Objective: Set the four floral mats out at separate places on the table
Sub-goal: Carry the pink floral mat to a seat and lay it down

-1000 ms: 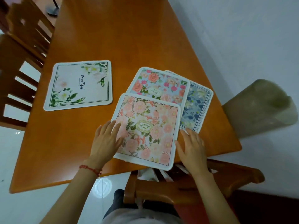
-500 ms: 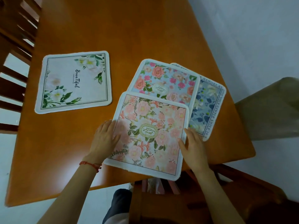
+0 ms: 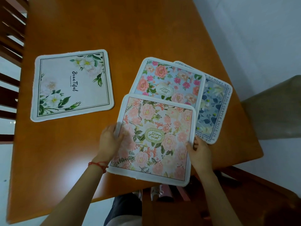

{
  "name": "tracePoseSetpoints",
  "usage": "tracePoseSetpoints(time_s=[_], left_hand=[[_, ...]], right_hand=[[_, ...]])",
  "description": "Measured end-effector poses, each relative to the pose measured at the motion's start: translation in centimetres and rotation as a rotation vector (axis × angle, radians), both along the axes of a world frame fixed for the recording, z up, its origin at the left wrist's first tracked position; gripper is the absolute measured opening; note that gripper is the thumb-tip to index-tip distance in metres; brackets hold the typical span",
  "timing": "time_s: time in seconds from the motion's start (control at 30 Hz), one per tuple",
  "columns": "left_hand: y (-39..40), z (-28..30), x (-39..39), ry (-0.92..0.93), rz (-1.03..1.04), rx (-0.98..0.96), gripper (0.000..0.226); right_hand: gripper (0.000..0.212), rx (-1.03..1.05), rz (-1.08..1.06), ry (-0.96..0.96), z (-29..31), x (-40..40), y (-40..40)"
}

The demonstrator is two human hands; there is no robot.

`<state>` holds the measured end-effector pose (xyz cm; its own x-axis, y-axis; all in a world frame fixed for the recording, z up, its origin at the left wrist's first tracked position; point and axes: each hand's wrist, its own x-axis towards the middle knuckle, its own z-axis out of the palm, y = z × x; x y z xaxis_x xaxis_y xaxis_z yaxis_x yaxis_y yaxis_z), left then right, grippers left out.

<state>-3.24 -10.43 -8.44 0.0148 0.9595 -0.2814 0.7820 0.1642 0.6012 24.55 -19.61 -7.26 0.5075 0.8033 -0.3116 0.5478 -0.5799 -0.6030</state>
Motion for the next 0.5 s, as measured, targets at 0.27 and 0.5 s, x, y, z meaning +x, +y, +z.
tracePoseSetpoints(time_s=[0.27,0.5], left_hand=[[0.4,0.2,0.1,-0.035,0.133,-0.004,0.016],[0.1,0.4,0.0,-0.105,0.231,-0.060,0.022]], right_hand=[[0.014,-0.030,-0.114,0.078,-0.6,0.2,0.0],[0.013,-0.038,-0.219,0.132,-0.6,0.3,-0.1]])
